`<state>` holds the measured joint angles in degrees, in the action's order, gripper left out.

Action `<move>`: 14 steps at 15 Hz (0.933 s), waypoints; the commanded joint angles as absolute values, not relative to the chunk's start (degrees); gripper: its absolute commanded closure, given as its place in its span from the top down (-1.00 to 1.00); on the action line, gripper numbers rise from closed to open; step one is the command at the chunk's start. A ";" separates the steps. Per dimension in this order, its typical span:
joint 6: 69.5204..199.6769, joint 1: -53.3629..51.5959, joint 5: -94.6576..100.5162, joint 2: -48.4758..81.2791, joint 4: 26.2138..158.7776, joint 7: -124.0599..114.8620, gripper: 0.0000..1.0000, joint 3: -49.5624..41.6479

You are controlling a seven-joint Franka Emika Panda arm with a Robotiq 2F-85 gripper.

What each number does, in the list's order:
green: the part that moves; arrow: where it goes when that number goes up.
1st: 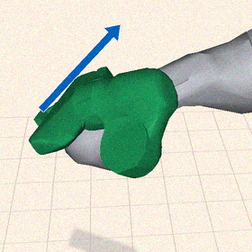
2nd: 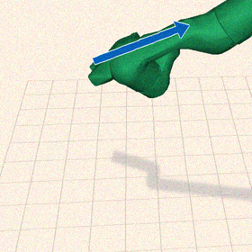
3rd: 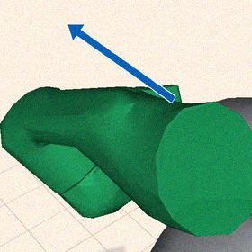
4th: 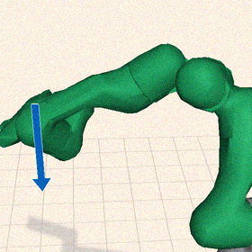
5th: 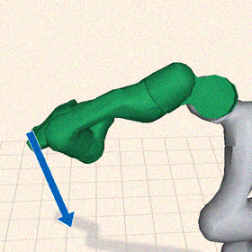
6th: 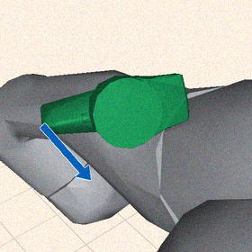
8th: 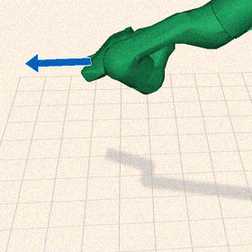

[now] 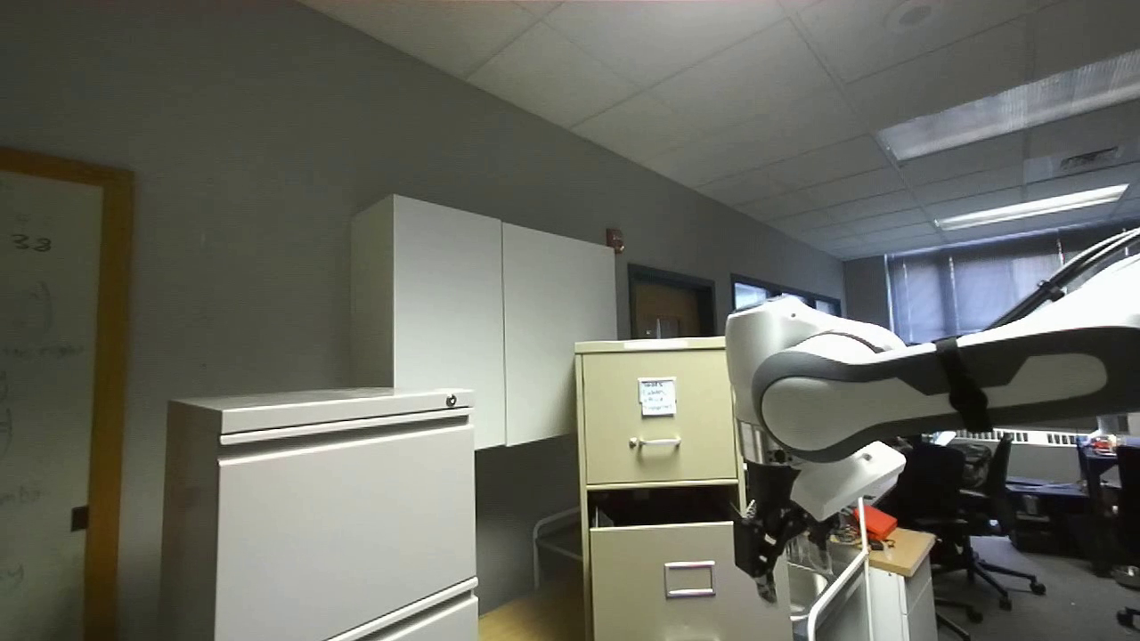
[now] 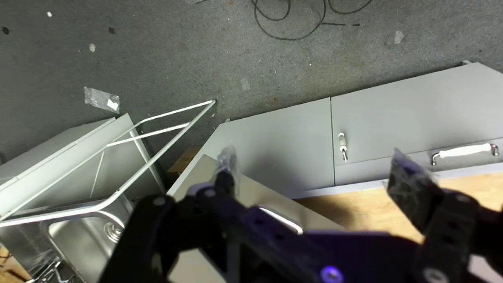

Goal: Close the bottom drawer of the beige file cabinet

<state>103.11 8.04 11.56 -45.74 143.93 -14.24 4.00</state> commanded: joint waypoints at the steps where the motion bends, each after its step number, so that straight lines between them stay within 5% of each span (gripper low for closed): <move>1: 108.40 8.41 12.76 -42.53 144.76 -21.13 1.00 7.03; 3: 113.03 8.39 13.16 -39.65 145.23 -24.76 1.00 9.00; 4: 116.14 8.49 13.71 -37.81 145.34 -26.77 0.59 10.21; 10: 138.37 12.92 27.32 -25.07 146.06 -41.67 -0.30 18.33; 14: 149.22 25.85 48.78 -19.62 145.36 -52.74 -0.94 29.58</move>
